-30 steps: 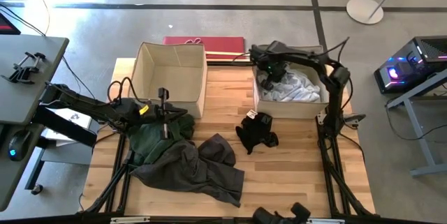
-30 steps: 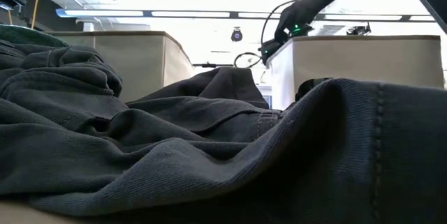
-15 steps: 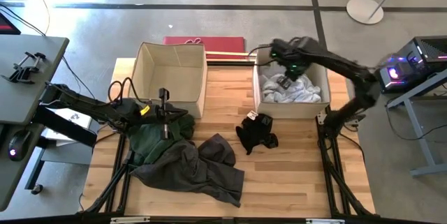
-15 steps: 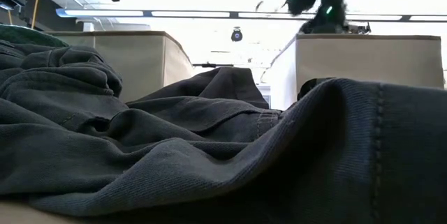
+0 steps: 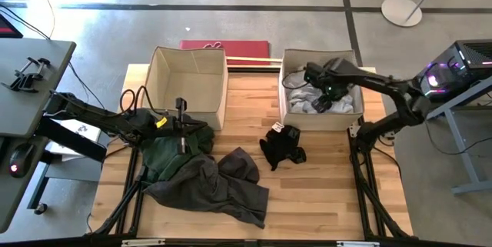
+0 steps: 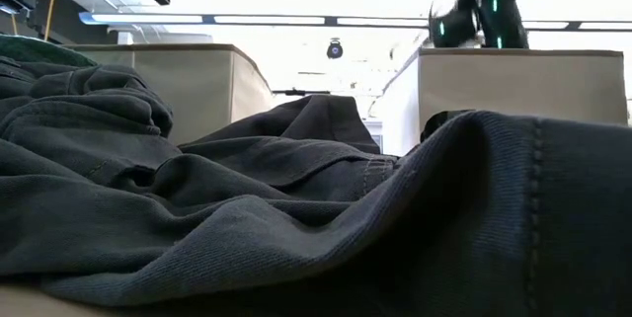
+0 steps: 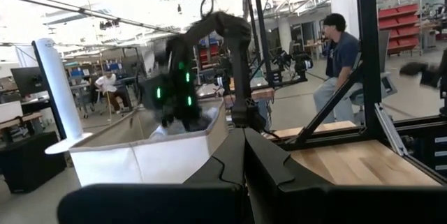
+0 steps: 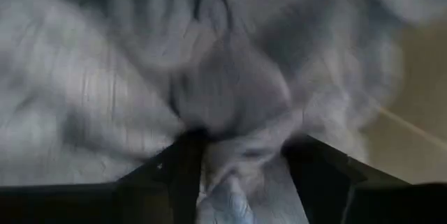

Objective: Sort clothes
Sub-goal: Put the blue and white shirt into the right brown laundry bin

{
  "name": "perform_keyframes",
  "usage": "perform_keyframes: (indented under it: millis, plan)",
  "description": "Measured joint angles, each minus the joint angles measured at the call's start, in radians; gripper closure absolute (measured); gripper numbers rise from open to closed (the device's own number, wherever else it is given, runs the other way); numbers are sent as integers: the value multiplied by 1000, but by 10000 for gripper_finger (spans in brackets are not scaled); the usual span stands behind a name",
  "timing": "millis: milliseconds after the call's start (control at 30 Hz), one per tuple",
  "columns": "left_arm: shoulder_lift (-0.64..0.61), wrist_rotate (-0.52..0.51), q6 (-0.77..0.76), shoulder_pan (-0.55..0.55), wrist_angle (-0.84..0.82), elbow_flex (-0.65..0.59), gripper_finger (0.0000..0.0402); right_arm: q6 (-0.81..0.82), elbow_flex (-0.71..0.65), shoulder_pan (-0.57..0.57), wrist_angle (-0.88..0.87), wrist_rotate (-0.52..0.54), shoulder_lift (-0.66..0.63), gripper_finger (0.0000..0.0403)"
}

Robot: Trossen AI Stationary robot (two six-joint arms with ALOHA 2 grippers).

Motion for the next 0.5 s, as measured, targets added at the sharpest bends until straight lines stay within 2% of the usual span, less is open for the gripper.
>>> perform_keyframes:
  millis: [133,233,367,500]
  plan:
    - [0,0,0,0,1,0,401,-54,-146,-36,230,-25,47,229]
    - [0,0,0,0,4,0,401,-79,-176,-53,304,-14,81,235]
    - [0,-3,0,0,4,0,401,-94,-127,-58,250,24,92,226]
    - [0,-4,0,0,4,0,401,-74,9,-57,102,63,85,193]
